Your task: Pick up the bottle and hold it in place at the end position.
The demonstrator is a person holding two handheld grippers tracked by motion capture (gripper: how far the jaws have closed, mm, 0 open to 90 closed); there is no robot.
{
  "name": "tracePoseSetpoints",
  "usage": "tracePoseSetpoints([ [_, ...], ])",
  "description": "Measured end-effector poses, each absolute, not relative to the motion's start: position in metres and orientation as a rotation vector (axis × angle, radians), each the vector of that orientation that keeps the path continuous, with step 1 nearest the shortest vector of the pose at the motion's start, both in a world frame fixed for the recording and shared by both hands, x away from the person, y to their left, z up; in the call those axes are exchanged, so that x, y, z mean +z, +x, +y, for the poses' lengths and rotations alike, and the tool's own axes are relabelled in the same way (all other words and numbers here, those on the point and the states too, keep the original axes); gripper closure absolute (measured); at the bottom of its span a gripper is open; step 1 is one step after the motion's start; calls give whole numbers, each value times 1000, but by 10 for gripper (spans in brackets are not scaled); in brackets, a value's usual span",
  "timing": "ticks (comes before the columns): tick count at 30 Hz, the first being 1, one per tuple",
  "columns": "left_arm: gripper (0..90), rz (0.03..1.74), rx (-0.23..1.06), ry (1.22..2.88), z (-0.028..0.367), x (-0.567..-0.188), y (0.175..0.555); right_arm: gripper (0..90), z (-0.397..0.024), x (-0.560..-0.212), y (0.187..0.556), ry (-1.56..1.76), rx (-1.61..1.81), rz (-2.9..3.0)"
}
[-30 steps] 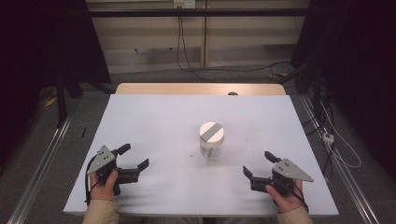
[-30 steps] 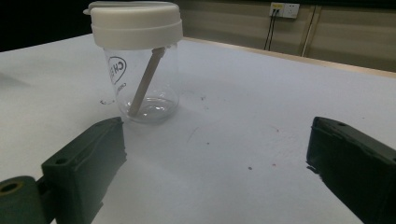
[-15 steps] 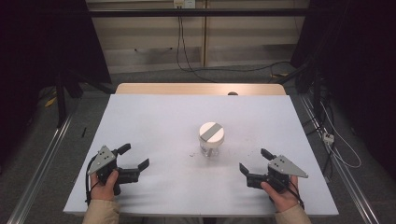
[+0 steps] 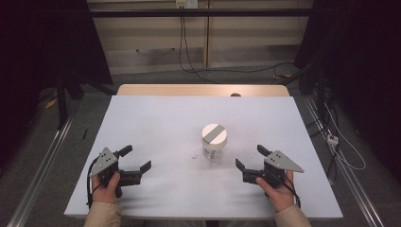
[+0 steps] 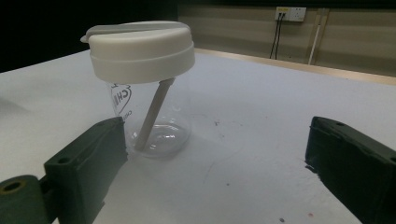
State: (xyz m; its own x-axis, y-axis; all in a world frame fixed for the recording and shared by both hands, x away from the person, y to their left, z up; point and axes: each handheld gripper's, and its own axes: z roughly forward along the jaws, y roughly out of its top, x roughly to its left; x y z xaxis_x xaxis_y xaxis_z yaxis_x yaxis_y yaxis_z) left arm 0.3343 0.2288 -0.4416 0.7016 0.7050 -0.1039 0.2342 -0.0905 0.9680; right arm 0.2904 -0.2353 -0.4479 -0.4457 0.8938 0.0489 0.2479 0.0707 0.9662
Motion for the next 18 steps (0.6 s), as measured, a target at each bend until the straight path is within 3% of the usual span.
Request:
tracePoseSetpoints([
  [18,32,760,457,1674,227,-444,335,60,-198,-451,314,1094,1423,1861],
])
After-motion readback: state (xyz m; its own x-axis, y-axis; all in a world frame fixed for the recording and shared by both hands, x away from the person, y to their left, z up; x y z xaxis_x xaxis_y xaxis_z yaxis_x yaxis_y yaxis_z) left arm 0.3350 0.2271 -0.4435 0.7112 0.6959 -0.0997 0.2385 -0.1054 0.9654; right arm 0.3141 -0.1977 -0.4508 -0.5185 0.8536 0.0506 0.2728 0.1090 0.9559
